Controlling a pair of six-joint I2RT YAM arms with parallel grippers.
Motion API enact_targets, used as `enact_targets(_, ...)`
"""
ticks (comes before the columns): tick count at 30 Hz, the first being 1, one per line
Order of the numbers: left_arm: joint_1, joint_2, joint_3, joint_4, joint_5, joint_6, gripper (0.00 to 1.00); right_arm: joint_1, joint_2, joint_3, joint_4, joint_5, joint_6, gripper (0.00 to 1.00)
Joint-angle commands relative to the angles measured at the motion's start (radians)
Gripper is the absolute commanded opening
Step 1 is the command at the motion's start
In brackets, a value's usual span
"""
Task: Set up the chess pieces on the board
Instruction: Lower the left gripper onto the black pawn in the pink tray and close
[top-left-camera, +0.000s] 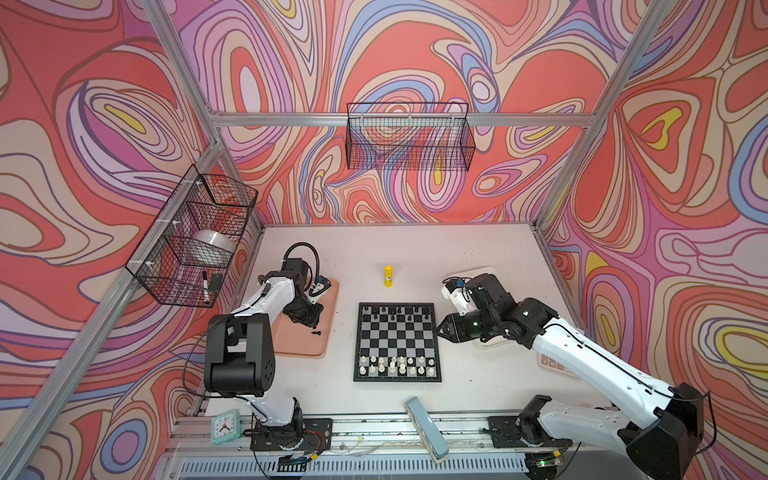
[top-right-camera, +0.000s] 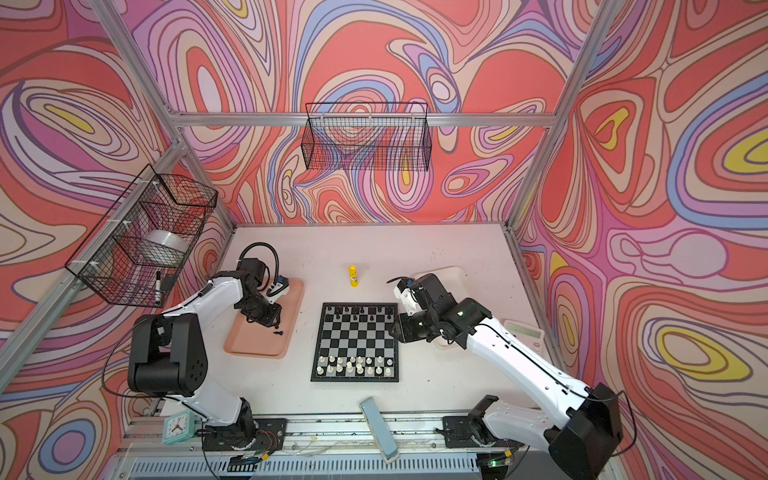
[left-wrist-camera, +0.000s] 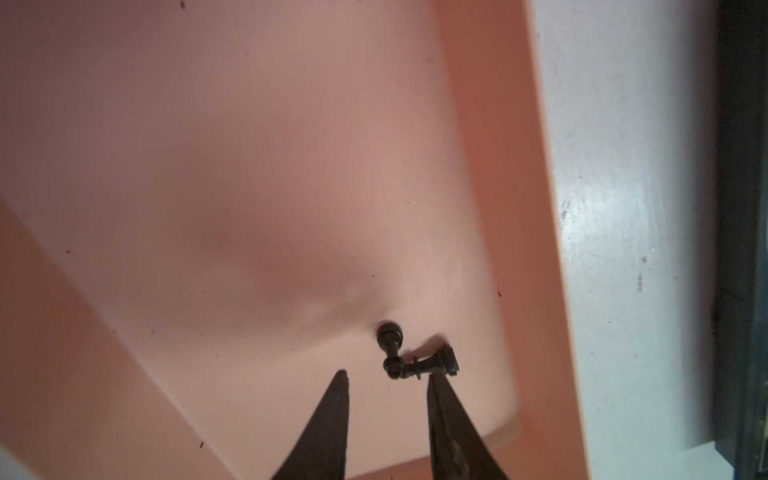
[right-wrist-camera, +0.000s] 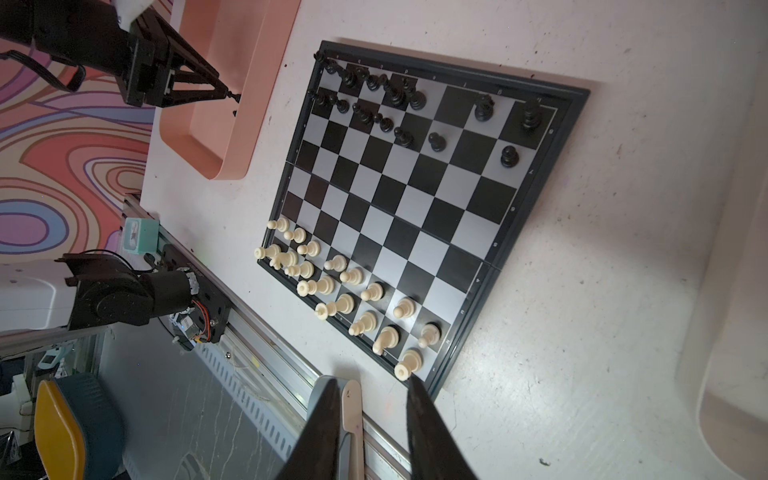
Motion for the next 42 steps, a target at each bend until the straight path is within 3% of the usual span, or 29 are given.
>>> enact_targets(1,0.007,0.009,-0.017,0.012,-0.009,0.015,0.35,-0.003,-0.012,-0.016,0.017,0.003,0.001,0.28)
enact_targets(32,0.007,0.069,-0.017,0.034,-0.013,0.006,0.23,-0.002,-0.034,-0.036,0.01,0.014,0.007,0.28)
enact_targets(42,0.008,0.068,-0.016,0.032,-0.011,0.006,0.14,-0.003,-0.042,-0.038,0.008,0.019,0.009,0.28)
